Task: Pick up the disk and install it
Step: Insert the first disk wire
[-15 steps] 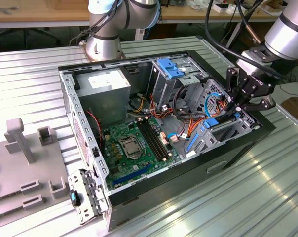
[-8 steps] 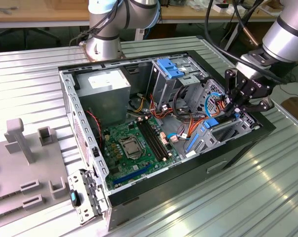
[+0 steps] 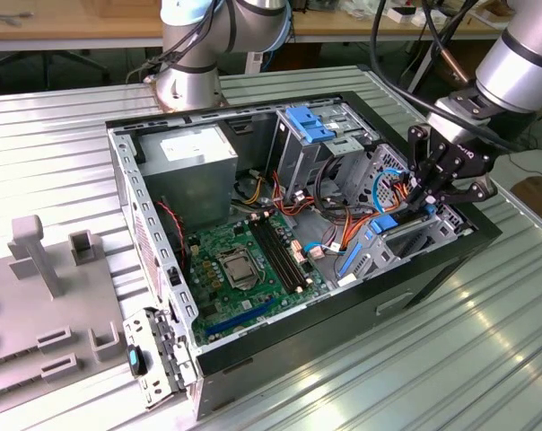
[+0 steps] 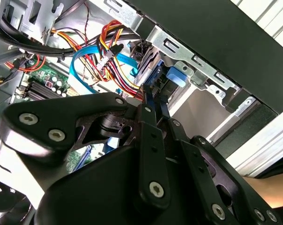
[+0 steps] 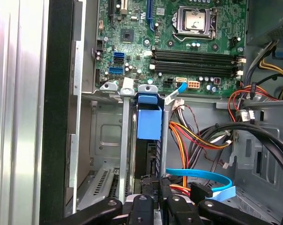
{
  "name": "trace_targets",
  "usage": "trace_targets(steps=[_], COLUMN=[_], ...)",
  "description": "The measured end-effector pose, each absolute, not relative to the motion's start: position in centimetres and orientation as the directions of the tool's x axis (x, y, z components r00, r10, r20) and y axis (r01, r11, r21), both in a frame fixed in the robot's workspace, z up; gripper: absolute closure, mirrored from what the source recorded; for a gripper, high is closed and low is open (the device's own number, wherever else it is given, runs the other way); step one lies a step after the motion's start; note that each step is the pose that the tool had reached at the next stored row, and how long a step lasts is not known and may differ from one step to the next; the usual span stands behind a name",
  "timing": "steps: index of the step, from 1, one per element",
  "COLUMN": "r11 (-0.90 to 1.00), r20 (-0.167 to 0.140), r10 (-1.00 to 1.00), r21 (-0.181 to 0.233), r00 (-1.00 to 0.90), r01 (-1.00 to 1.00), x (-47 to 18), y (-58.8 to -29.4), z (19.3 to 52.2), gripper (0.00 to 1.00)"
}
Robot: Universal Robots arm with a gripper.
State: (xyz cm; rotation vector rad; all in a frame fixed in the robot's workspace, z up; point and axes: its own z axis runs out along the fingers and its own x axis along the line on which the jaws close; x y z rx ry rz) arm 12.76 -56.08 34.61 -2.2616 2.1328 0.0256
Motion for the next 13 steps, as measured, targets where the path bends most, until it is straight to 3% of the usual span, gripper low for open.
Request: trace_targets(steps=[13], r11=[-0.058], r20=[-0.037], r10=[-0.998], r21=[-0.013], r00=[0.059], r01=[-0.998], x=[12.84], y=[-56.08], z=[34.40], gripper=[0.82])
